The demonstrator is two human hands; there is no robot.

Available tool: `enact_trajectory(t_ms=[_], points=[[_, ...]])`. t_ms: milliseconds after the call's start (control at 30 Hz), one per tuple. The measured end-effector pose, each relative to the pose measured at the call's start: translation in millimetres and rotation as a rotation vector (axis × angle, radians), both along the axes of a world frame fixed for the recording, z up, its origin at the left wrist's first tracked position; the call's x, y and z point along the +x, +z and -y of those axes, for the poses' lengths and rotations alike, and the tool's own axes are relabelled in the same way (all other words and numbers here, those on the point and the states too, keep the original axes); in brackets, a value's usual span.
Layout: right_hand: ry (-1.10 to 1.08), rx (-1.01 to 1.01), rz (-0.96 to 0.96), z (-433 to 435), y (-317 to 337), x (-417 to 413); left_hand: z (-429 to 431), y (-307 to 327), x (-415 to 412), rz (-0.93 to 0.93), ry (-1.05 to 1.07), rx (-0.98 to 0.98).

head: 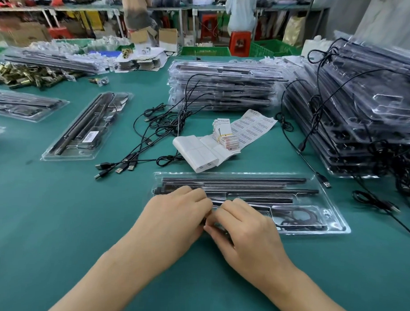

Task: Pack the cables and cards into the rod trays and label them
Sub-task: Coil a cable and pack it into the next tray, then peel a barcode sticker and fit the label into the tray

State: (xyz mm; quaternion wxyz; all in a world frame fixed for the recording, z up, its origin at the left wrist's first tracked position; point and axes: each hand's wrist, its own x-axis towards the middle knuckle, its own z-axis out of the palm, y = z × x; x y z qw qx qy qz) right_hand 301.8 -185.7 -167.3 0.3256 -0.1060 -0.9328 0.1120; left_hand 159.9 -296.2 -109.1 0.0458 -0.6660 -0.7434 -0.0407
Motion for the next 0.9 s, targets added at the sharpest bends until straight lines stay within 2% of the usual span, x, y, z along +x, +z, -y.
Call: enact_trajectory(t_ms=[100, 167, 200, 267, 333, 400, 467, 600, 767, 900], points=[[0.010, -0.013, 0.014, -0.8, 0.5, 0.8, 1.9, 16.1, -19.1, 0.133, -0.003, -0.207], [0.013, -0.006, 0.021, -0.4, 0.6, 1.1, -3.6, 30.9, -29.9, 0.263, -0.017, -0.251], [0.018, -0.006, 0.026, -0.1, 0.7, 1.2, -10.3, 36.9, -34.1, 0.333, 0.012, -0.192], [0.030, -0.010, 0.034, -0.7, 1.3, 1.5, -34.9, 43.9, -42.4, 0.420, 0.096, 0.052], [0.041, -0.014, 0.037, -2.6, 1.7, 2.4, -71.6, 44.5, -49.6, 0.437, 0.168, 0.267], [0.057, -0.023, 0.017, -2.9, 0.8, 2.1, -108.1, 40.8, -55.5, 0.417, 0.231, 0.344], [0.088, -0.052, -0.025, -4.5, -1.4, 1.4, -143.2, 32.6, -59.9, 0.347, 0.275, 0.307], [0.097, -0.127, -0.080, -6.9, -3.2, 0.5, -185.4, 14.4, -68.0, 0.214, 0.305, 0.097], [0.064, -0.246, -0.150, -16.3, 5.4, 3.2, -194.3, 4.0, -82.4, 0.397, 0.332, 0.077], [0.018, -0.449, -0.076, -36.4, 28.6, 8.7, -194.7, 5.6, -94.6, 0.528, 0.288, 0.068]])
